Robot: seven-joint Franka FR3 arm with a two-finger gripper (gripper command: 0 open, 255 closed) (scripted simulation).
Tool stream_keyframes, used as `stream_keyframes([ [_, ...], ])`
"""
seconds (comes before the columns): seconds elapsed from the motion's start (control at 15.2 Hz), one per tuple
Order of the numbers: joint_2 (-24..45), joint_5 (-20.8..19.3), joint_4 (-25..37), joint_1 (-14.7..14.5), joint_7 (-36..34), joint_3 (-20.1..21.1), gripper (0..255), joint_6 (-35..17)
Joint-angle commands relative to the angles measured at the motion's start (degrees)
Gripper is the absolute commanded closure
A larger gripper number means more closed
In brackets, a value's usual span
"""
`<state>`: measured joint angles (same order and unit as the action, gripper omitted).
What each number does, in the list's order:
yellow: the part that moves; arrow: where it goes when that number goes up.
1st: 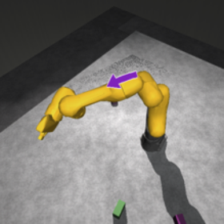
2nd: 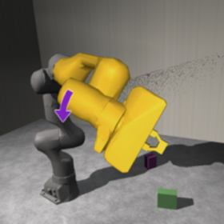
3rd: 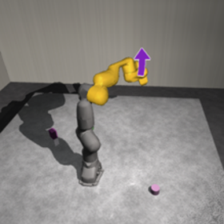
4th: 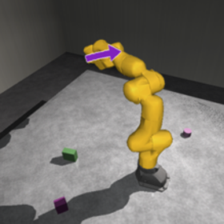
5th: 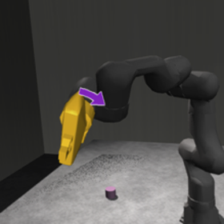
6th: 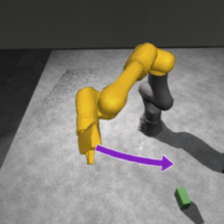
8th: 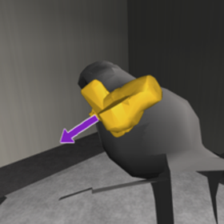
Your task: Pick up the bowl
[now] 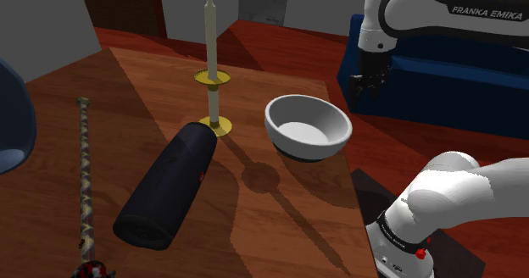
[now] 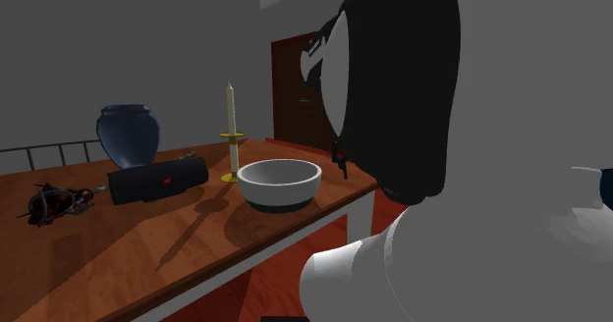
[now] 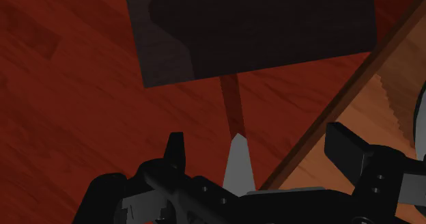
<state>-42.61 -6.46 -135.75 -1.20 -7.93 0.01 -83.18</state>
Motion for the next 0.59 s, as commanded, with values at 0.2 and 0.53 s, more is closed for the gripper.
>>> stream_keyframes([
  [0.2,-0.07,5.57,0.59,-1.80,-1.79,0.81,0,-0.94],
  [0.53,0.11,14.51,2.03,-4.73,-4.61,2.11,0,-3.09],
])
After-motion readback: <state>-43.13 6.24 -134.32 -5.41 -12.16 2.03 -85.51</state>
